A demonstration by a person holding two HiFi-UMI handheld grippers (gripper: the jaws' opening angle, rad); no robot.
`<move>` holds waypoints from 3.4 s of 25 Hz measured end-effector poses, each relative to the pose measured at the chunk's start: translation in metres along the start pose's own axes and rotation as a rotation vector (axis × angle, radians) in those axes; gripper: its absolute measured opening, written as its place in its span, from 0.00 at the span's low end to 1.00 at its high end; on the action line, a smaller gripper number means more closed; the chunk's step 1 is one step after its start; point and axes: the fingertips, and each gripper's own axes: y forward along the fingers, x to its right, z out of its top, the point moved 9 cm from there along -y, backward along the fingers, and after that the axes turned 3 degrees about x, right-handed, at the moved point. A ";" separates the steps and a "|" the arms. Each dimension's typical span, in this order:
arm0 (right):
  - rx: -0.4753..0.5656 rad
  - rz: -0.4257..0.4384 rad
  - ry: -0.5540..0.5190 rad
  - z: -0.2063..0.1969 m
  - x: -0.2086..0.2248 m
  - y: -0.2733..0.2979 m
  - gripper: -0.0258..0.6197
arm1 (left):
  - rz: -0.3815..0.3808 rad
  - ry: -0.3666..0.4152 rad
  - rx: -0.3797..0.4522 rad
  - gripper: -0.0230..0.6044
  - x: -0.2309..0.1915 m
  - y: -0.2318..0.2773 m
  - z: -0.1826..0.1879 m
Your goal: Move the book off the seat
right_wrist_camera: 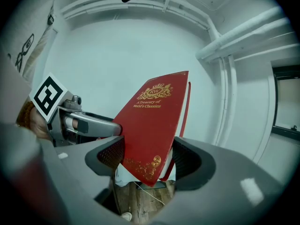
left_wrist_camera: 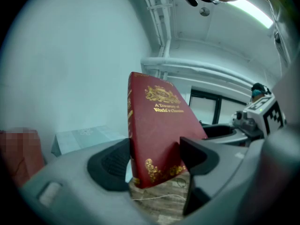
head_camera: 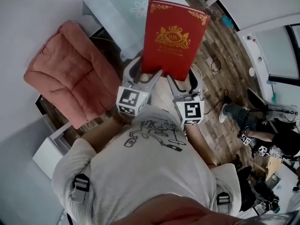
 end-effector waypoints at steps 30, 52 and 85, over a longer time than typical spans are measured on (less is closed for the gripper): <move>0.216 -0.099 0.075 -0.045 -0.081 -0.202 0.54 | -0.069 0.228 -0.019 0.56 0.154 -0.139 -0.019; 0.130 0.130 0.069 -0.098 -0.014 -0.157 0.55 | 0.140 0.150 -0.041 0.56 0.161 -0.087 -0.072; -0.085 0.170 0.246 -0.243 0.044 0.017 0.55 | 0.067 0.036 -0.233 0.57 0.029 0.048 -0.216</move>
